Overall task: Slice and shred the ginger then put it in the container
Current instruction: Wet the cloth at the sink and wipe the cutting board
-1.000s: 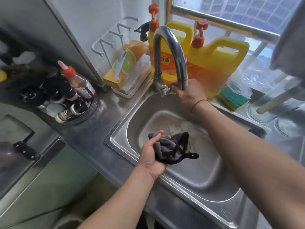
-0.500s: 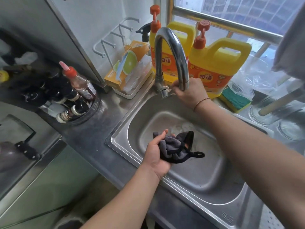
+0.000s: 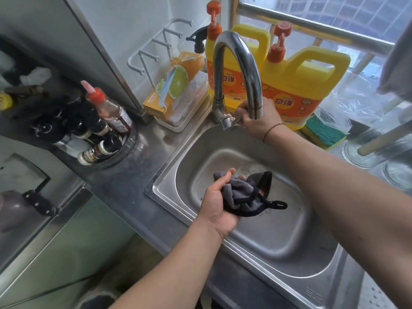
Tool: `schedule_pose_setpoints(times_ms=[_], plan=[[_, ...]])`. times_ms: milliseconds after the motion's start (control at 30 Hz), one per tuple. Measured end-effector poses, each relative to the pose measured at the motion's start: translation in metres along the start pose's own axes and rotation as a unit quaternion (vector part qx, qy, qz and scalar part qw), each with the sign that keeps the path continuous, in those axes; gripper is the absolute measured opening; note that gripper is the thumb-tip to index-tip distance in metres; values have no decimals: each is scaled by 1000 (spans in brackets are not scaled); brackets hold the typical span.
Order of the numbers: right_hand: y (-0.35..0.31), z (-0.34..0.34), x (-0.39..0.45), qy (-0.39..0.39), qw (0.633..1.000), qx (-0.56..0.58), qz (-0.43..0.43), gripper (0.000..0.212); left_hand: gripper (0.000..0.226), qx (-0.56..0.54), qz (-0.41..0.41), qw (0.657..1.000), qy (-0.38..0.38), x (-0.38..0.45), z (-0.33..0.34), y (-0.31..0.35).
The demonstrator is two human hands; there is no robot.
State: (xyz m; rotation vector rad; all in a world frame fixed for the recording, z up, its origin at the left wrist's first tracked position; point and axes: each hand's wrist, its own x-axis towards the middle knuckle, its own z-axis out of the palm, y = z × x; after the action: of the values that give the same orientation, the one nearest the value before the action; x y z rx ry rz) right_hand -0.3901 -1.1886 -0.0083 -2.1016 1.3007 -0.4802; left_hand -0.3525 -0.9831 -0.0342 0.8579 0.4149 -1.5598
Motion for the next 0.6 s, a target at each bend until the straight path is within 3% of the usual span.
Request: schedule_pose_setpoints(times_ms=[233,467,600], plan=[[5,0,4,-9,1000,5,-10,7,6,-9,2,1000,-2,3,3,0],[4,5,-4,-121,979,151,-62,29,8,-16,1,1000,-8,2,8,-1],[-1,16,1,-103,979,148,-99,31,8,-19,5,1000,-11,3,12,-1]])
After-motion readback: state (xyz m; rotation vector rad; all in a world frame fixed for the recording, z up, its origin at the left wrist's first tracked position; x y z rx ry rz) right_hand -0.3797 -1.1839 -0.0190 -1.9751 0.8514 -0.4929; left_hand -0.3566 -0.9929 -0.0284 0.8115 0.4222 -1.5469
